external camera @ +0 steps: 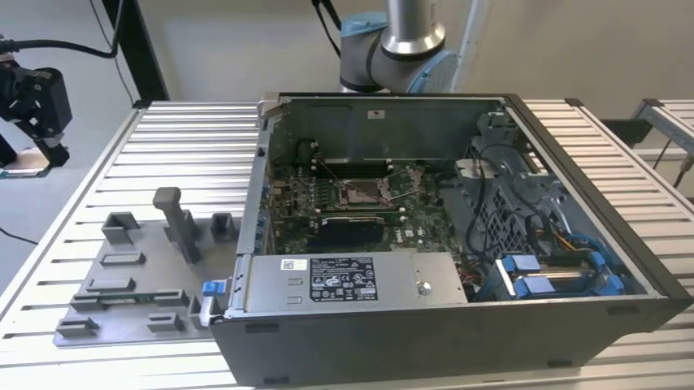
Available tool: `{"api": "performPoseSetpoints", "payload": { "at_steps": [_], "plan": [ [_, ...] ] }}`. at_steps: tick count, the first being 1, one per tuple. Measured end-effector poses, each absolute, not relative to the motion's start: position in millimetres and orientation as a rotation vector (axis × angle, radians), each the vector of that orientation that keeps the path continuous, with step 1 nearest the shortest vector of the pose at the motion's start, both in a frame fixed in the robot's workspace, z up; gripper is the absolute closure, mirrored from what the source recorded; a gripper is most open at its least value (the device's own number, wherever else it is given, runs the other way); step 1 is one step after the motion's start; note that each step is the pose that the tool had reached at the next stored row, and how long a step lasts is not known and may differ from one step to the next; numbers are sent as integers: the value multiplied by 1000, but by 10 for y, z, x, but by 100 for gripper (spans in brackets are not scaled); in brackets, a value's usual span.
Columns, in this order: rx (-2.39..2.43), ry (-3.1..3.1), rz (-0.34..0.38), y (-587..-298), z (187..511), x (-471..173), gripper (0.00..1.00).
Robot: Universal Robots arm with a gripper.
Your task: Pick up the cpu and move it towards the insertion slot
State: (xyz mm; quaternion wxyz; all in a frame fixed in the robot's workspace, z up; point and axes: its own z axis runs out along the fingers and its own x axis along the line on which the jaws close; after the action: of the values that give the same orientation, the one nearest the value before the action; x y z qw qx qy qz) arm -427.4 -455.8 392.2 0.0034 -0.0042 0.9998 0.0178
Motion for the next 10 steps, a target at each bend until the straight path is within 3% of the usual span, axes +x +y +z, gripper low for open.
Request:
{"api": "performPoseSetpoints", "payload": {
  "at_steps": [10],
  "plan": [
    [-13,3134,56,-4558,3923,-4216,100]
  ]
}}
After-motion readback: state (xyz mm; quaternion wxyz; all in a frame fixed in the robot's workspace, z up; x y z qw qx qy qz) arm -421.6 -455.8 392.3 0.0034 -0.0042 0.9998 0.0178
